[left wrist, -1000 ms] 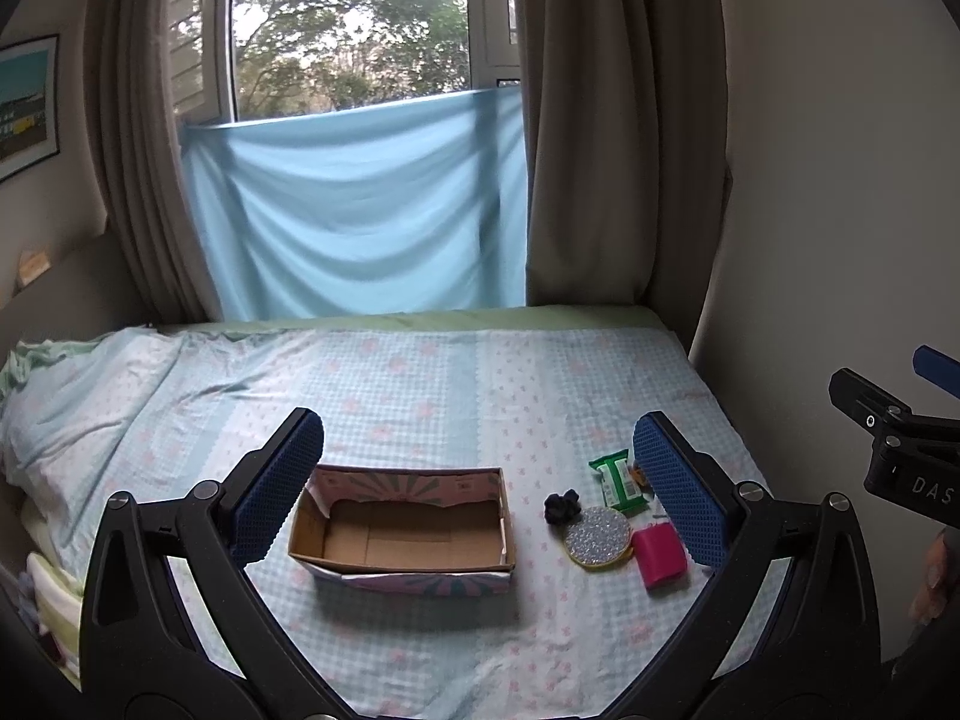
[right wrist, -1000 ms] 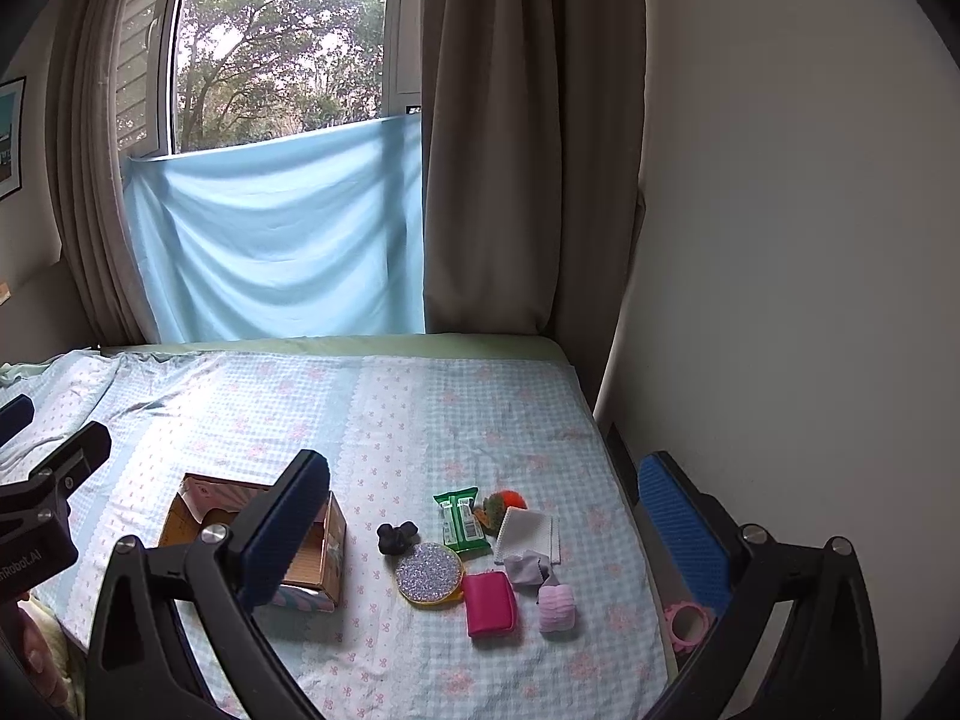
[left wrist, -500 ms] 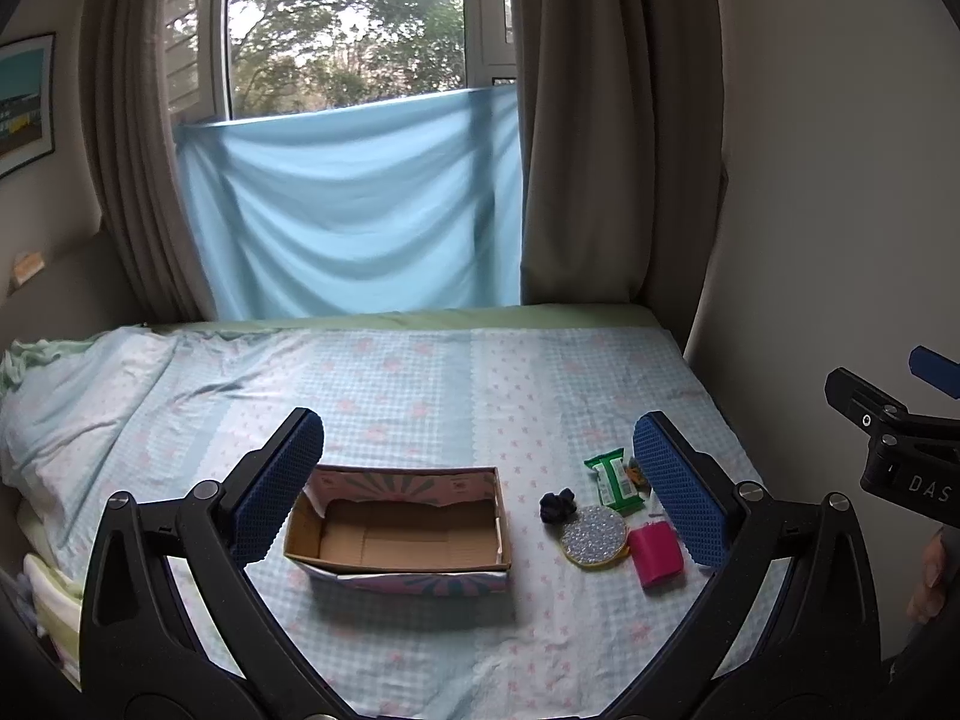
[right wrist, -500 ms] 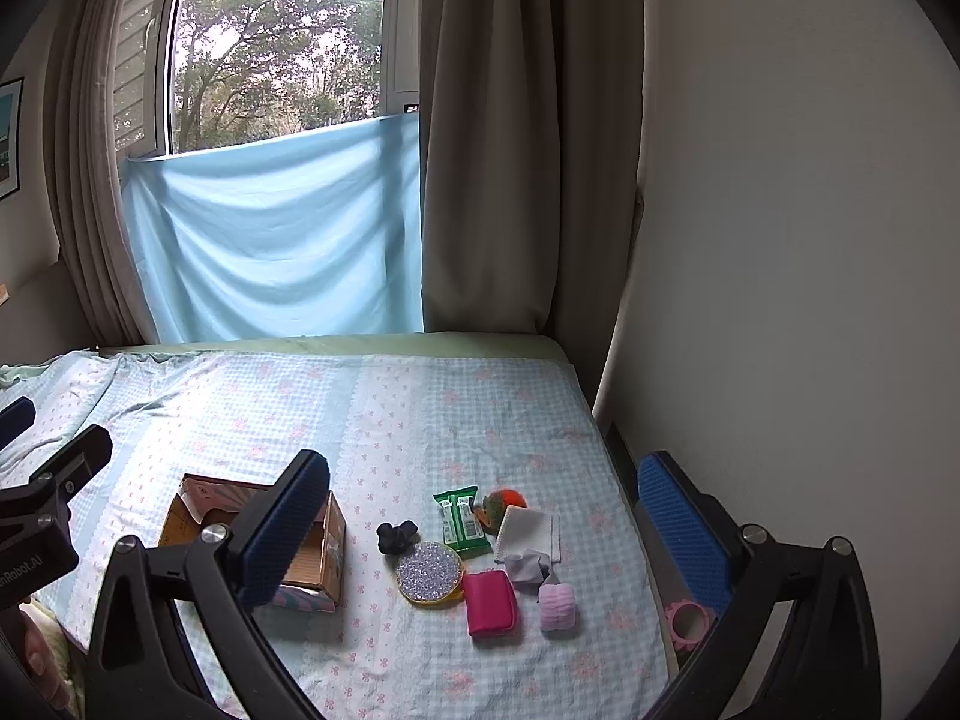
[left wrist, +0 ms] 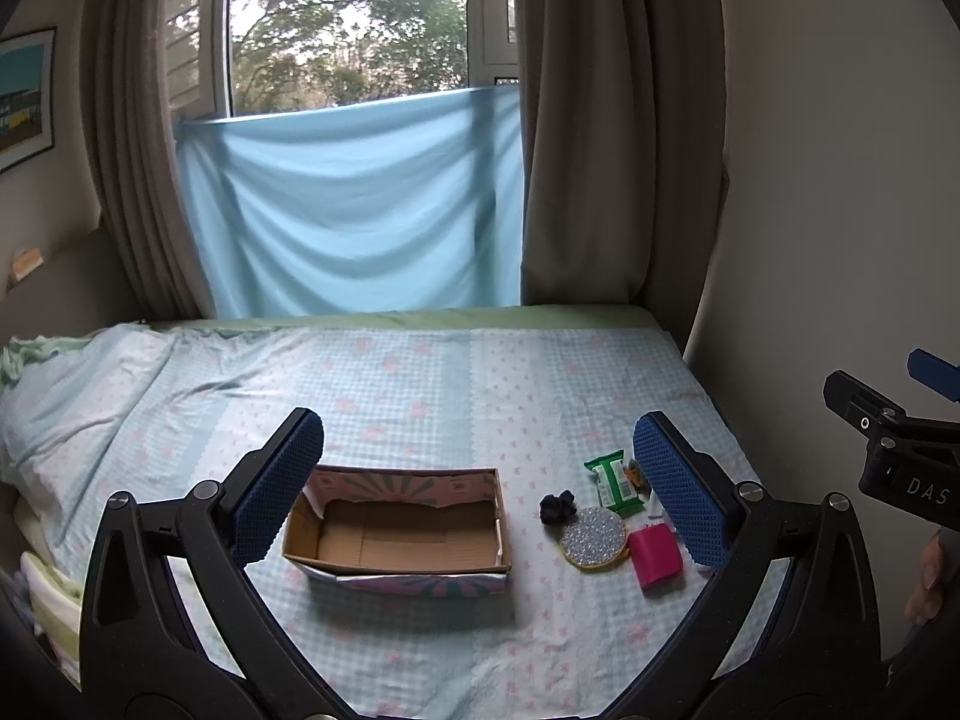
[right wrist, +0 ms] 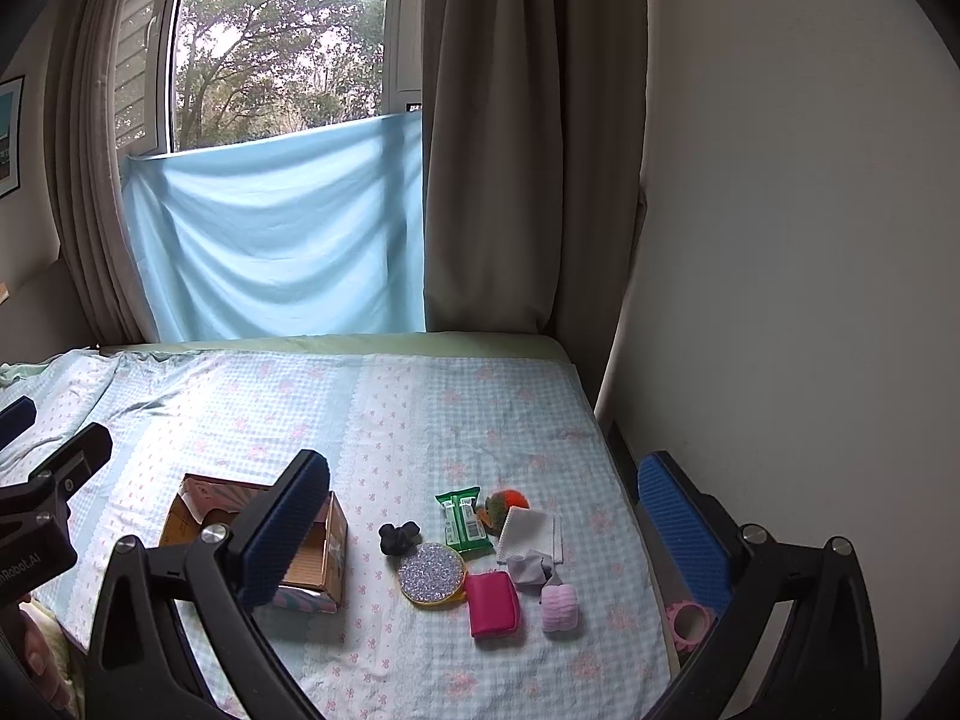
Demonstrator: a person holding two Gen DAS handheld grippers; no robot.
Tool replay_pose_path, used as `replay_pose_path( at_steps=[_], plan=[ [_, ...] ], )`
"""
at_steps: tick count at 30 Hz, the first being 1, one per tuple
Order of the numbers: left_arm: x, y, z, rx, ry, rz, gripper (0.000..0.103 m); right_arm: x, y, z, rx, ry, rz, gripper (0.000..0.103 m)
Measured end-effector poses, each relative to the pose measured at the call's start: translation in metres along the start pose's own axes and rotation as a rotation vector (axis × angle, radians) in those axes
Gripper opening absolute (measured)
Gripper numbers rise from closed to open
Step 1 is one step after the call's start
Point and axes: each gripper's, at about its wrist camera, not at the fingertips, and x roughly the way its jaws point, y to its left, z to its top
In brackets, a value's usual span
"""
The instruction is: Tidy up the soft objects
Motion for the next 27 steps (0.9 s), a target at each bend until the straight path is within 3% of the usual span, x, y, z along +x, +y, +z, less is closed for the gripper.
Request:
replay_pose_path(
  at_steps=[17, 27],
  plan=[
    [0.021, 0.014, 0.011, 0.003, 0.045, -0.025, 0.103, 0.013, 0.009, 0.008, 0.032, 0.023, -0.014, 0.103],
    [0.090, 0.008, -0.010, -0.009, 0.207, -0.097, 0.103, 0.060, -0.011, -0.006, 0.072, 0.104, -0.067, 0.103]
  ],
)
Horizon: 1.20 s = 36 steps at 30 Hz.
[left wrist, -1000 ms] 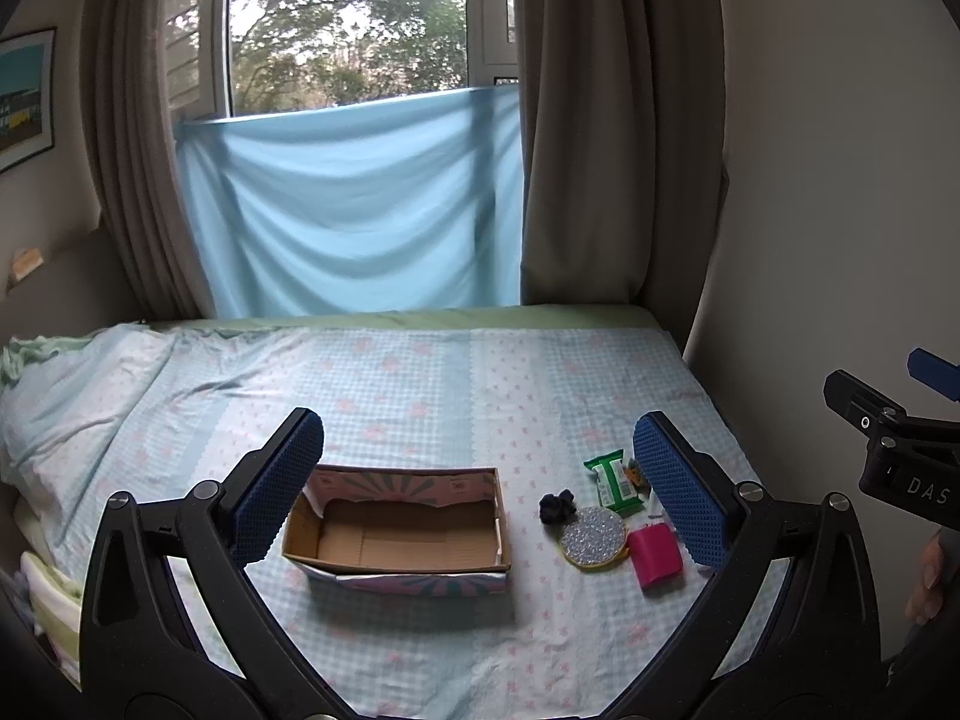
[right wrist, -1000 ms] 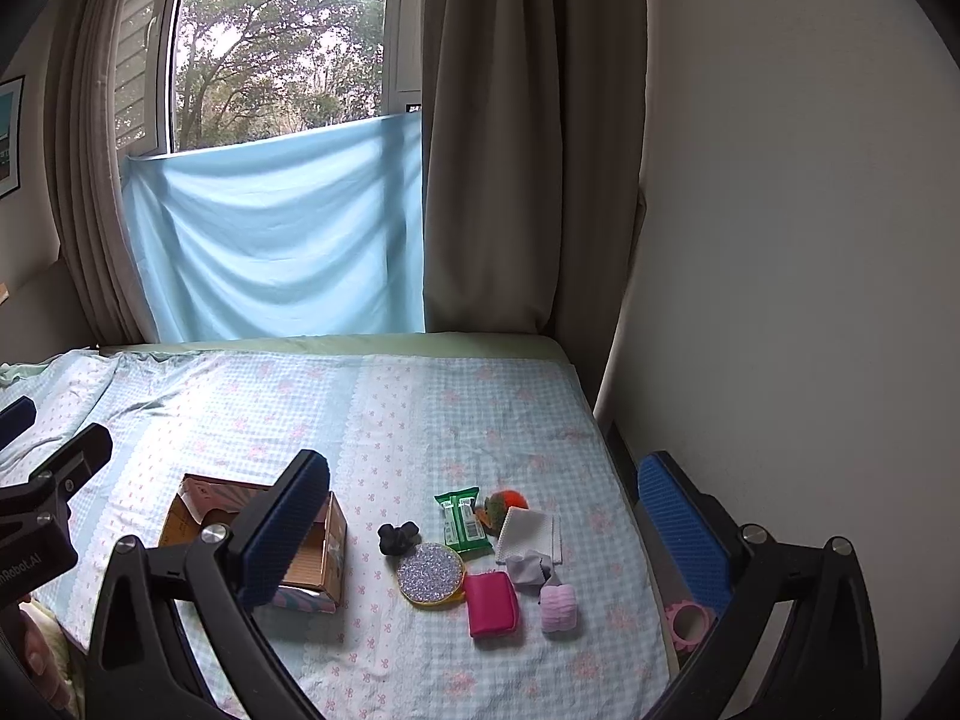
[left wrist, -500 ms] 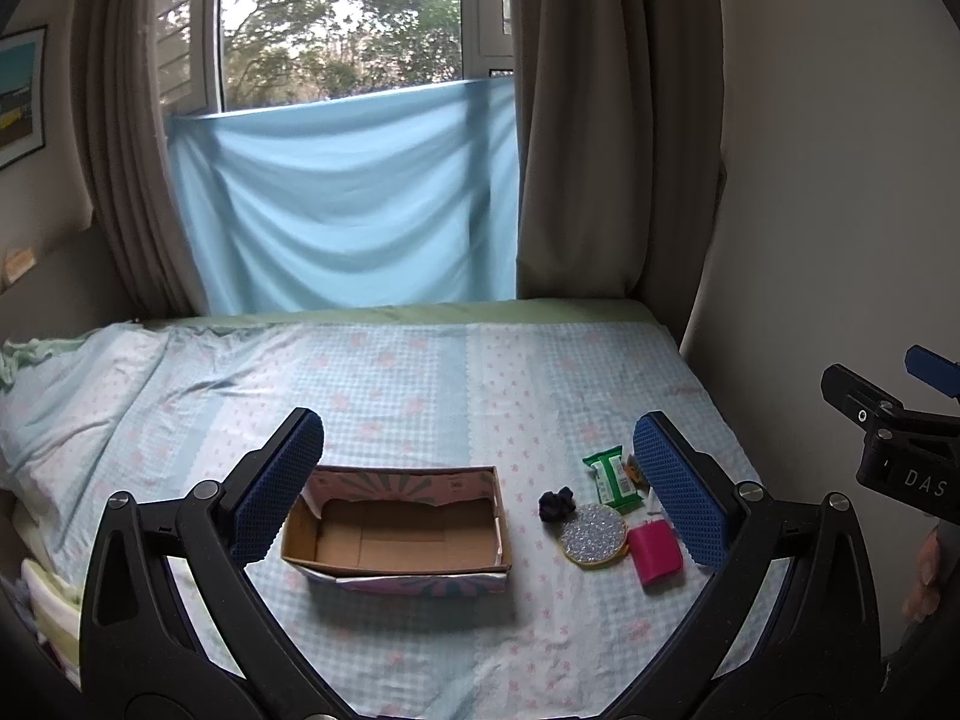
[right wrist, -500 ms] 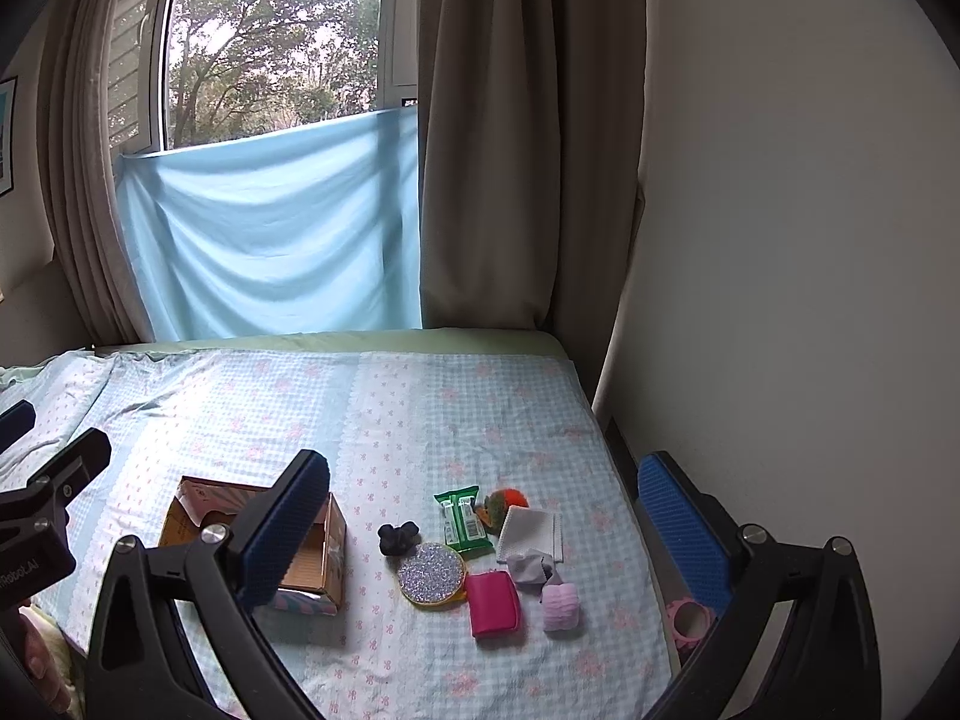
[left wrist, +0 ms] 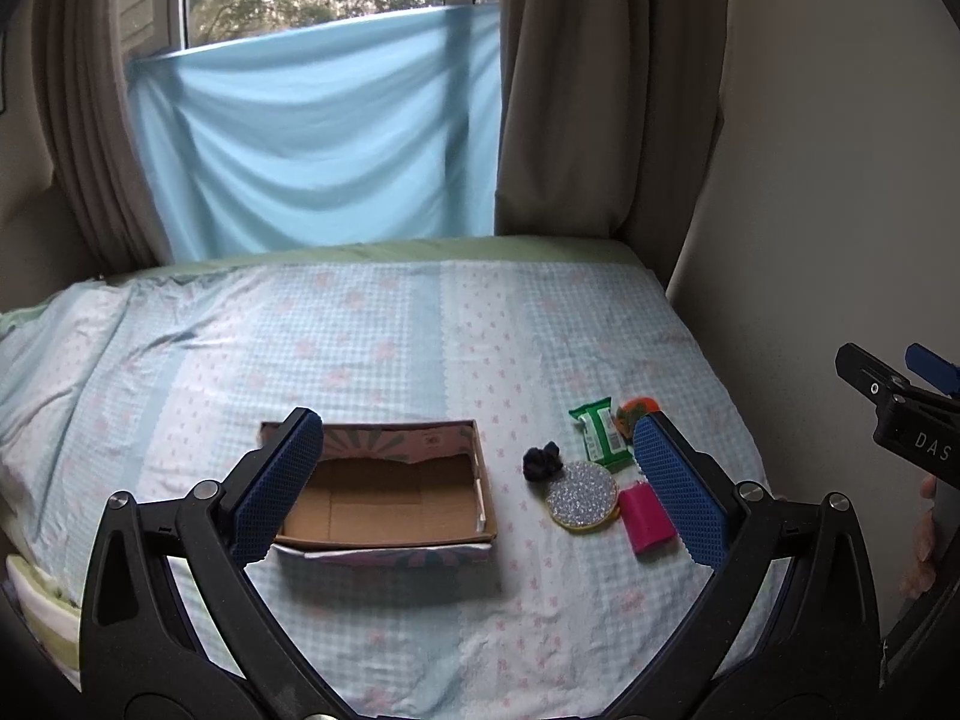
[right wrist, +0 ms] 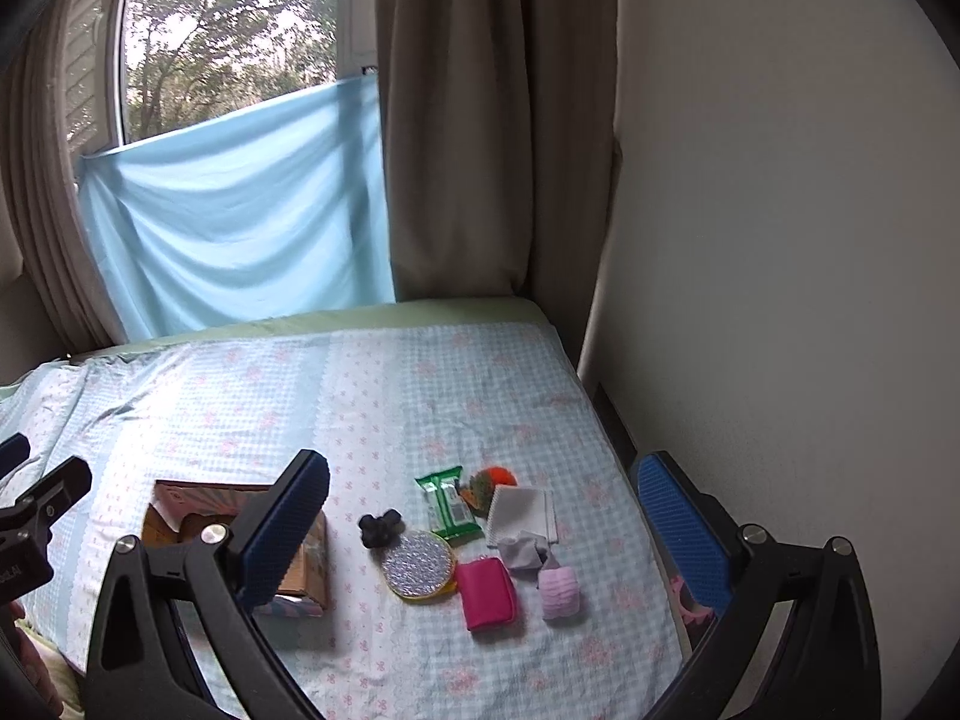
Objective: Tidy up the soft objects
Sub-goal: 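Grasp the glitter sponge with the left tool while the right tool grasps the white cloth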
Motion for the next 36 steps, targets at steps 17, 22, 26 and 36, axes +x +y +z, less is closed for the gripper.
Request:
replay_pose_path(
  at_steps=[17, 22, 26, 36],
  plan=[
    [0.238, -0.093, -0.089, -0.204, 0.400, -0.080, 0.103, 0.230, -0.071, -0.044, -0.023, 0.282, 0.042, 0.103],
    [0.307, -0.106, -0.123, -0.279, 0.491, -0.072, 0.103, 0.305, -0.079, -0.075, -0.054, 0.390, 0.084, 0.103],
    [0.348, -0.110, -0.145, -0.330, 0.538, -0.056, 0.103, 0.351, -0.079, -0.098, -0.075, 0.463, 0.108, 0.103],
    [0.407, -0.121, -0.176, -0.309, 0.585, -0.024, 0.102, 0.418, -0.066, -0.141, -0.118, 0.555, 0.157, 0.102]
  ],
)
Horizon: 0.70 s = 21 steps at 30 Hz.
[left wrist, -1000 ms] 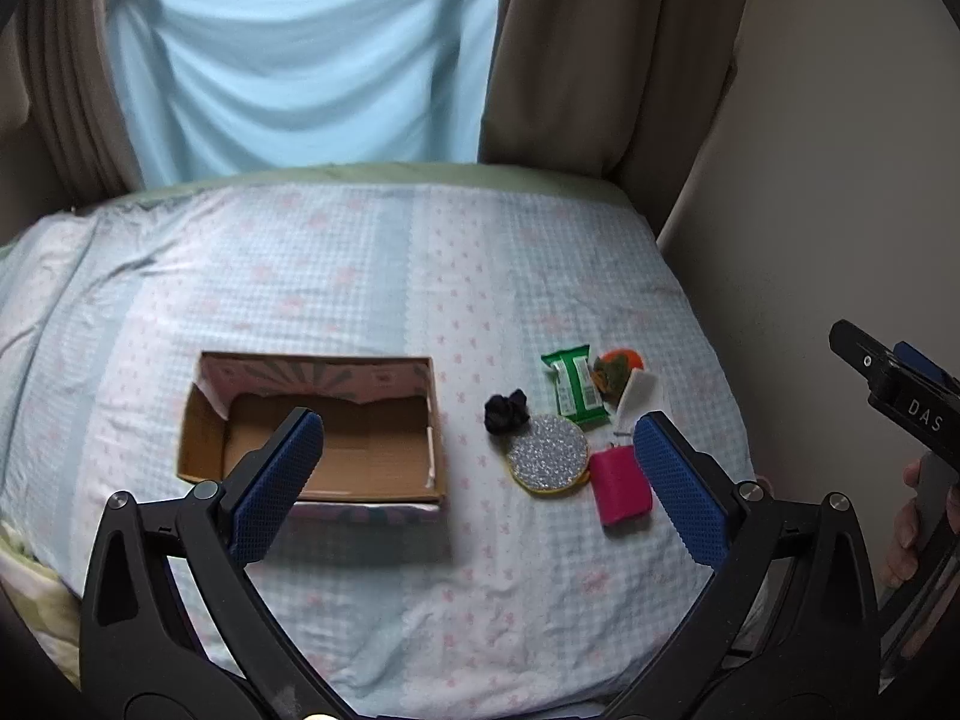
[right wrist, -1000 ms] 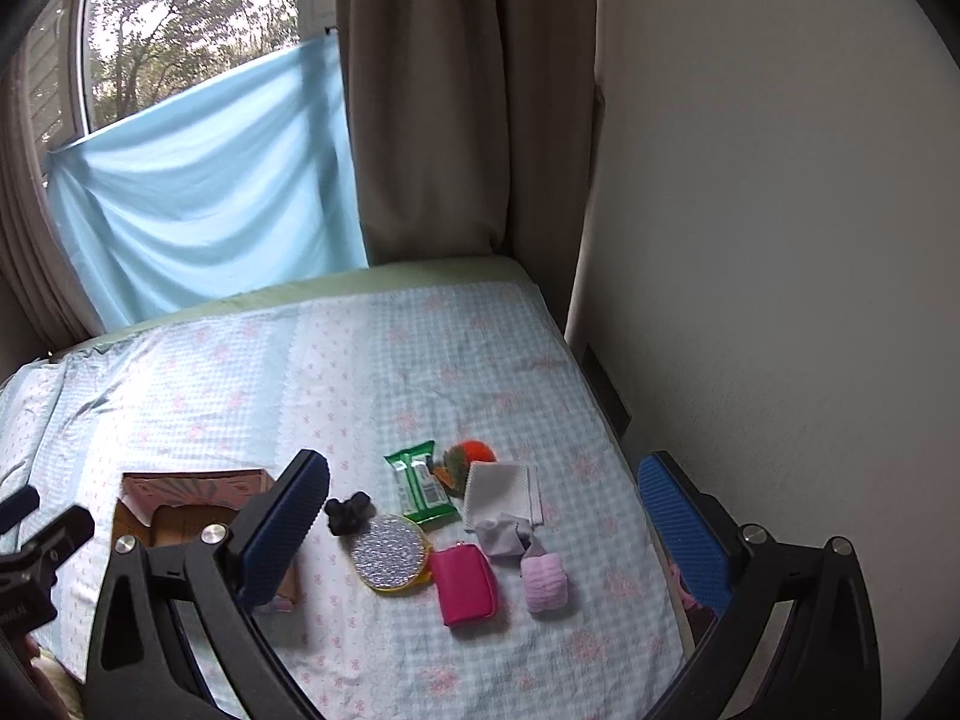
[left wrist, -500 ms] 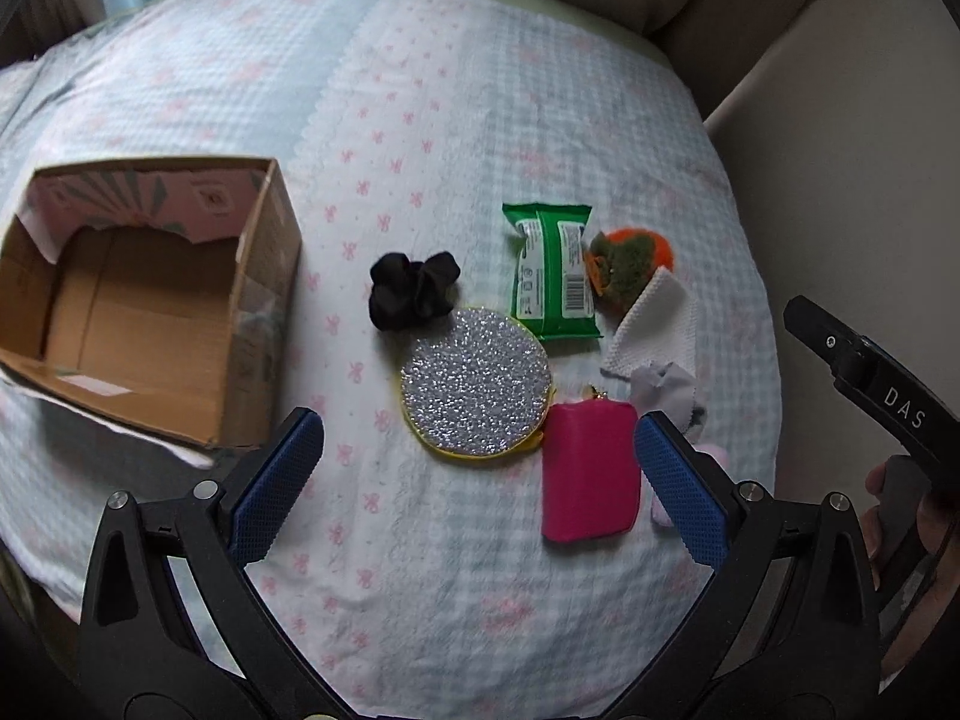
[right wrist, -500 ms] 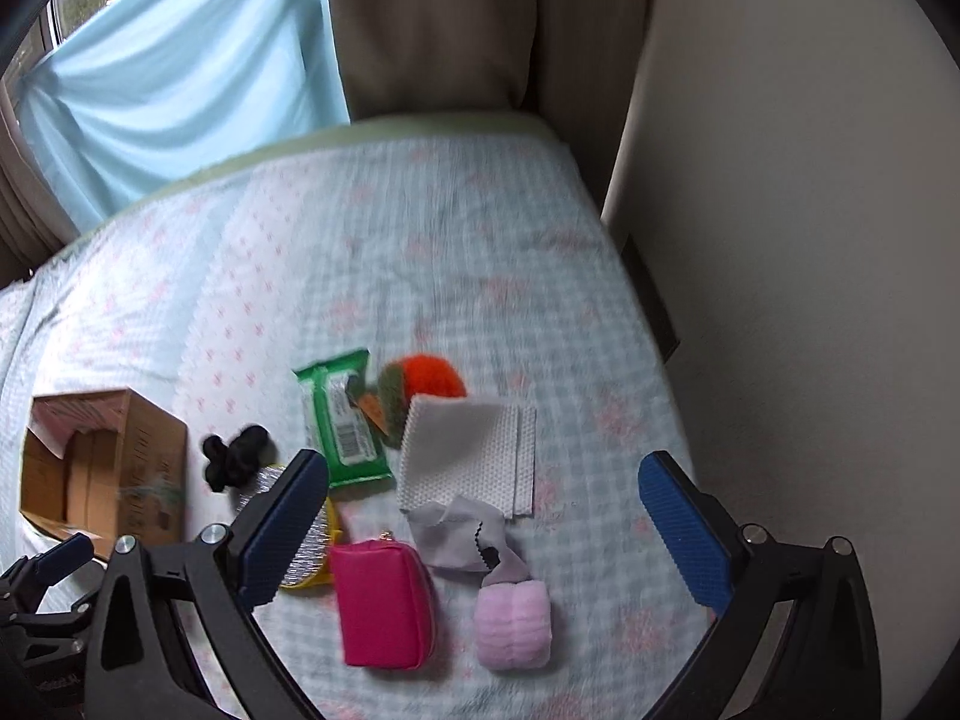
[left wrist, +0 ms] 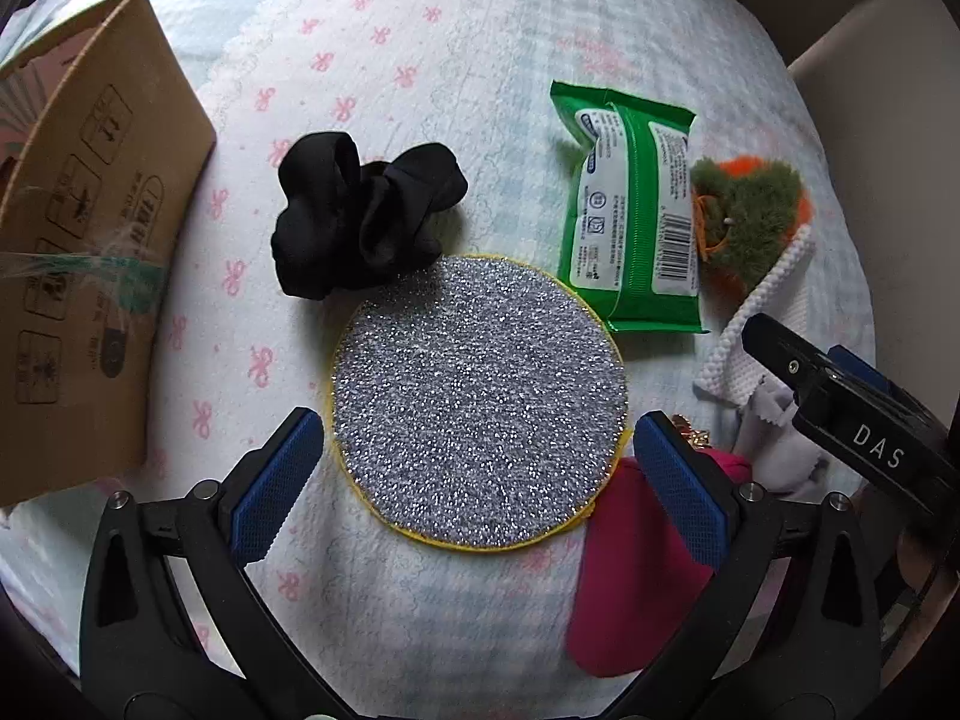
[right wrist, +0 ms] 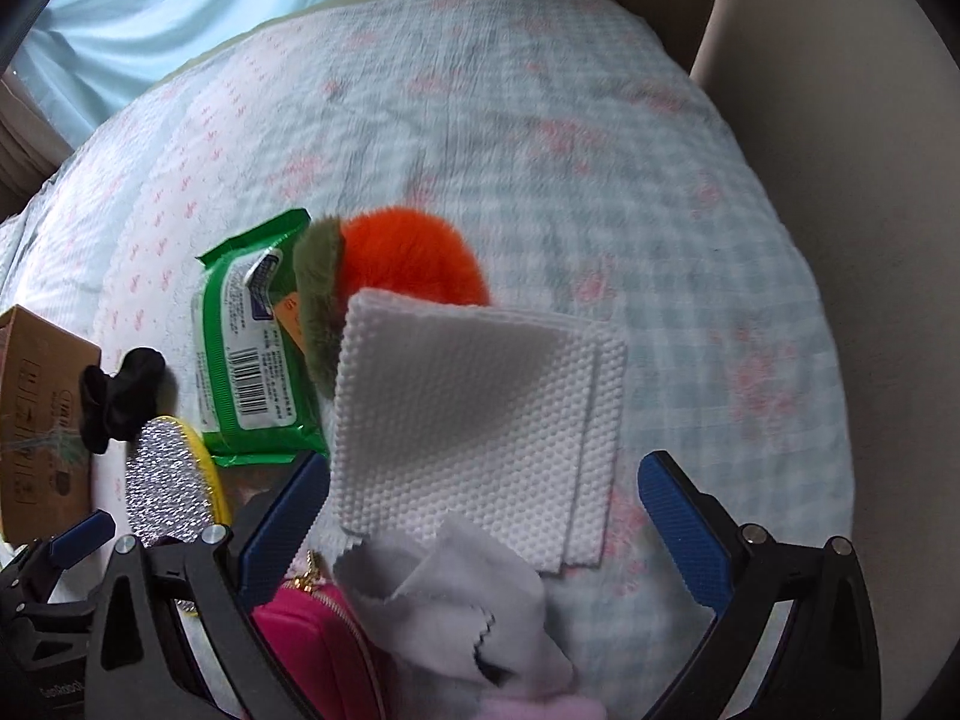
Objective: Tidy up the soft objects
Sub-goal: 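Grasp the glitter sponge with the left tool while the right tool grasps the white cloth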
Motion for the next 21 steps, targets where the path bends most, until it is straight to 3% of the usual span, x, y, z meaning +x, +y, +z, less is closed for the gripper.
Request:
replay_pose_path(
  at_steps=[4, 5, 7, 9, 13, 15, 17, 21],
  plan=[
    [0.016, 0.003, 0.000, -0.011, 0.028, 0.009, 0.102, 0.019, 0.000, 0.005, 0.005, 0.030, 0.007, 0.090],
    [0.019, 0.005, 0.001, -0.017, 0.035, 0.007, 0.101, 0.023, 0.001, 0.006, 0.006, 0.039, 0.014, 0.082],
    [0.022, 0.004, 0.003, -0.010, 0.046, 0.027, 0.098, 0.024, 0.004, 0.006, -0.005, 0.039, -0.009, 0.080],
    [0.022, 0.001, 0.004, 0.014, 0.042, 0.040, 0.092, 0.024, 0.006, 0.004, -0.012, 0.037, -0.013, 0.070],
    [0.019, 0.000, 0.007, 0.017, 0.044, 0.035, 0.075, 0.021, 0.007, 0.003, -0.002, 0.034, -0.007, 0.051],
    [0.016, 0.003, 0.009, 0.004, 0.044, 0.028, 0.063, 0.020, 0.006, 0.003, 0.005, 0.033, 0.000, 0.035],
    [0.013, 0.005, 0.009, -0.002, 0.044, 0.022, 0.047, 0.020, 0.005, 0.005, 0.013, 0.033, 0.000, 0.028],
    [0.007, 0.011, 0.012, -0.017, 0.047, 0.006, 0.039, 0.016, -0.006, 0.007, 0.059, 0.033, 0.028, 0.014]
  ],
)
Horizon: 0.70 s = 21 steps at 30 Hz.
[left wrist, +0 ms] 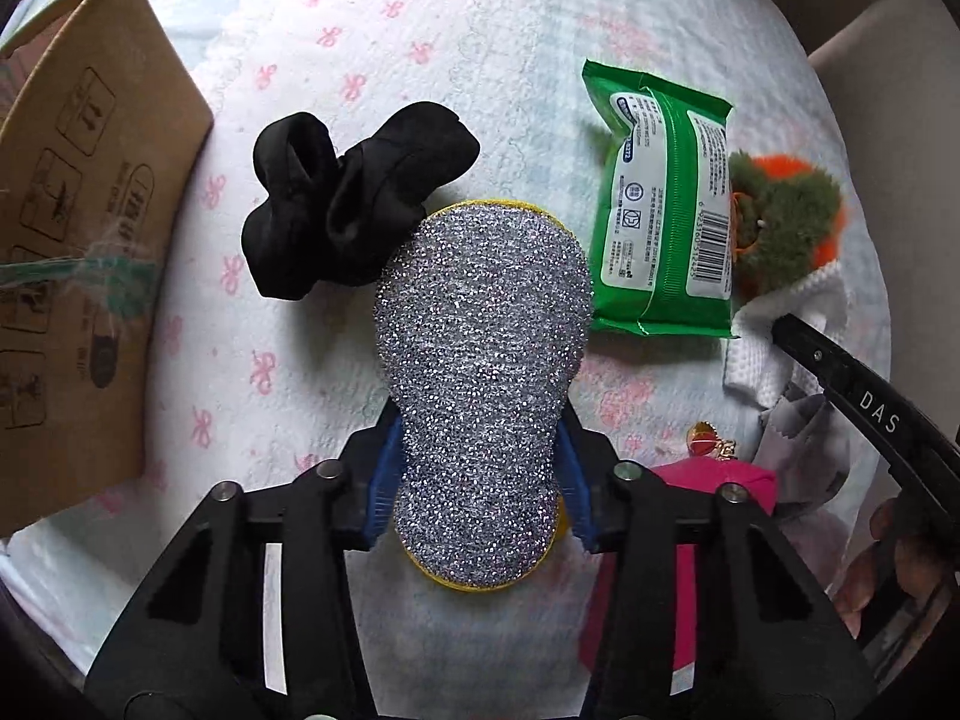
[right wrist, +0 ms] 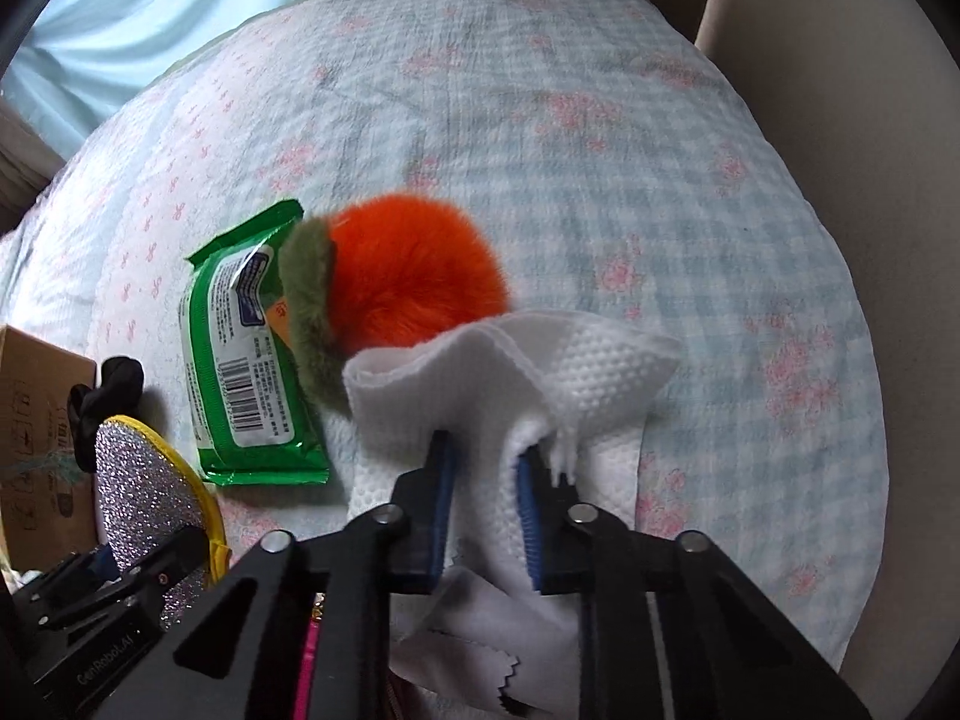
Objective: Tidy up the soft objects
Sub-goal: 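Carry the sponge and white cloth into the cardboard box and release both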
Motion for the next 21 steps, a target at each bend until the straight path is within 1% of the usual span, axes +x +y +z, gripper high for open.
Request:
replay_pose_path(
  at_steps=[3, 5, 10, 11, 12, 17, 21],
  plan=[
    [-0.007, 0.001, -0.001, 0.005, -0.007, -0.002, 0.036, -0.001, -0.009, 0.007, 0.031, 0.005, 0.029, 0.010],
    [-0.019, 0.002, -0.001, 0.007, -0.014, -0.007, 0.036, -0.003, -0.015, 0.009, 0.056, 0.003, 0.049, 0.009],
    [-0.040, 0.001, 0.003, 0.014, -0.044, -0.027, 0.035, -0.025, -0.020, 0.006, 0.079, -0.057, 0.053, 0.008],
    [-0.054, 0.005, -0.003, 0.016, -0.049, -0.029, 0.035, -0.030, -0.017, 0.004, 0.083, -0.064, 0.054, 0.008],
    [-0.060, 0.004, -0.002, 0.019, -0.056, -0.032, 0.035, -0.035, -0.015, 0.003, 0.087, -0.074, 0.051, 0.008],
    [-0.091, -0.002, -0.002, 0.035, -0.093, -0.050, 0.035, -0.076, -0.018, 0.002, 0.096, -0.131, 0.043, 0.008],
    [-0.132, -0.002, -0.005, 0.046, -0.146, -0.074, 0.035, -0.116, -0.012, 0.002, 0.093, -0.174, 0.037, 0.008]
  ],
)
